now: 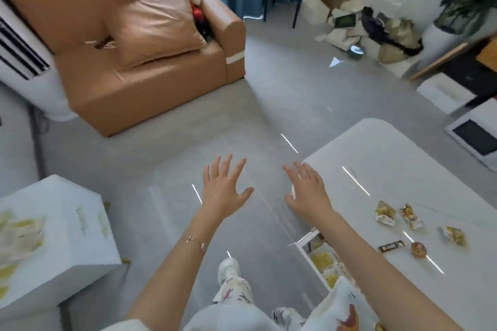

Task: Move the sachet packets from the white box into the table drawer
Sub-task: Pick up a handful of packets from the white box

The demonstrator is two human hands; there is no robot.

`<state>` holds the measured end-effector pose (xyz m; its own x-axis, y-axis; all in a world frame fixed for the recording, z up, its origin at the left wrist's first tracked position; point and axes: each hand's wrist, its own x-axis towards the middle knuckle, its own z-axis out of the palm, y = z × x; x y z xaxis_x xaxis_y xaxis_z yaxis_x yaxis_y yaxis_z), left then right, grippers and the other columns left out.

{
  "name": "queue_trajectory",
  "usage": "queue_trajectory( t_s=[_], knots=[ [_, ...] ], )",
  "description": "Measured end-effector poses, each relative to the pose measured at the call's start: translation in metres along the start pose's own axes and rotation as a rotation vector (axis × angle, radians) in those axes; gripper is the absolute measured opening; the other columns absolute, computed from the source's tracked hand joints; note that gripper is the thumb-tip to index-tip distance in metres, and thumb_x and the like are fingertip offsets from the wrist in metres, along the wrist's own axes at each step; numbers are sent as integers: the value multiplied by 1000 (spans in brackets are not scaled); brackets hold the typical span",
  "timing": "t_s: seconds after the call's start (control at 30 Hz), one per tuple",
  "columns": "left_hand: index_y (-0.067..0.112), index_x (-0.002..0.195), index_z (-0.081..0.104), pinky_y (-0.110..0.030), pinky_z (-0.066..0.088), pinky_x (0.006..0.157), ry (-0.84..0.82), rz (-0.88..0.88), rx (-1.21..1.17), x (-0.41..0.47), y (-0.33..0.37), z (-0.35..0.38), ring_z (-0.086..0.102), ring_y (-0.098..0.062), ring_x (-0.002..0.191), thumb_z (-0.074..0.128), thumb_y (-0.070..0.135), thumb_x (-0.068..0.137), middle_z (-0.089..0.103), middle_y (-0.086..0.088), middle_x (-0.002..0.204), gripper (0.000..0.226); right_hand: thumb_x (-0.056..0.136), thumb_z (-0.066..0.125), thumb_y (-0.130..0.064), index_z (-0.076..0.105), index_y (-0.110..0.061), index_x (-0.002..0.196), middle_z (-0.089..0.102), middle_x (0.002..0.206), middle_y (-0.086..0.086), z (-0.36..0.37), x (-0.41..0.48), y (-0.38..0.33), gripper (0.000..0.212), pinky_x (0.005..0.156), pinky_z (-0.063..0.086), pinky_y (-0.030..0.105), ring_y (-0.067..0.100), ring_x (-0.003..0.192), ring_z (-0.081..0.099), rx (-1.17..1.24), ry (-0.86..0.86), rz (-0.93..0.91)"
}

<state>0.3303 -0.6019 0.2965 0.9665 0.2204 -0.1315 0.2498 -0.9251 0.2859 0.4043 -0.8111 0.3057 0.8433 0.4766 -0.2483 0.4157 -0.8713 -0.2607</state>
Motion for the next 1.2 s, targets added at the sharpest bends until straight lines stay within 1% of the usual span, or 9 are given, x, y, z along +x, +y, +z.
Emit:
queue_trajectory(
  t_s=[0.13, 0.23, 0.33, 0.43, 0.73, 0.9, 1.03, 1.1, 1.2],
  knots=[
    [40, 152, 14, -47, -6, 118, 67, -138, -32, 10, -82, -26, -4, -26, 149, 47, 62, 89, 5, 0, 162, 74, 88, 54, -32, 20, -29, 151, 17, 159, 5, 8, 62, -73, 72, 118, 12, 40, 25, 146, 15, -67, -53, -120],
    [39, 152, 14, -48, -5, 118, 98, -241, -37, 10, -136, -39, -5, -26, 149, 47, 61, 89, 5, 0, 162, 75, 88, 54, -33, 21, -29, 151, 19, 158, 4, 14, 100, -128, 71, 116, 15, 40, 24, 146, 15, -105, -68, -214],
    [39, 152, 15, -48, -5, 118, 117, -348, -64, 6, -182, -48, -4, -26, 149, 49, 60, 89, 6, 0, 162, 75, 88, 56, -32, 23, -27, 151, 22, 157, 5, 20, 133, -180, 71, 115, 17, 39, 26, 145, 17, -153, -75, -340],
    [40, 152, 14, -48, -4, 118, 136, -456, -102, 0, -221, -54, -4, -26, 149, 49, 61, 88, 6, 0, 162, 76, 89, 56, -31, 22, -27, 151, 22, 157, 6, 26, 162, -228, 71, 116, 15, 39, 27, 145, 16, -184, -114, -445],
    [40, 151, 14, -45, -5, 119, 238, -745, -180, 0, -325, -74, -3, -24, 149, 50, 60, 88, 8, 1, 162, 75, 91, 54, -29, 21, -26, 152, 21, 158, 5, 46, 255, -365, 70, 116, 13, 38, 27, 146, 14, -245, -181, -798],
    [40, 152, 11, -46, -5, 118, 246, -932, -226, -9, -376, -86, -5, -23, 149, 46, 60, 90, 5, 3, 162, 74, 92, 53, -30, 18, -27, 153, 21, 157, 7, 50, 297, -447, 70, 116, 15, 40, 28, 146, 15, -282, -245, -966],
    [39, 152, 13, -45, -2, 119, 302, -1097, -249, -31, -407, -90, -3, -21, 149, 46, 61, 90, 7, 5, 162, 73, 91, 54, -30, 18, -27, 152, 27, 153, 5, 58, 316, -511, 71, 116, 19, 39, 26, 144, 18, -327, -339, -1073],
    [38, 152, 15, -46, 0, 119, 332, -1169, -270, -43, -422, -91, -1, -22, 149, 47, 59, 91, 8, 5, 162, 73, 89, 55, -30, 23, -27, 150, 33, 148, 3, 66, 324, -543, 69, 114, 23, 39, 25, 141, 23, -355, -377, -1111],
    [36, 152, 17, -46, 2, 119, 367, -1244, -278, -60, -444, -91, 2, -24, 148, 50, 58, 90, 12, 4, 161, 73, 88, 55, -27, 29, -27, 147, 38, 145, 0, 79, 331, -587, 64, 112, 25, 38, 25, 138, 28, -366, -405, -1178]
  ],
)
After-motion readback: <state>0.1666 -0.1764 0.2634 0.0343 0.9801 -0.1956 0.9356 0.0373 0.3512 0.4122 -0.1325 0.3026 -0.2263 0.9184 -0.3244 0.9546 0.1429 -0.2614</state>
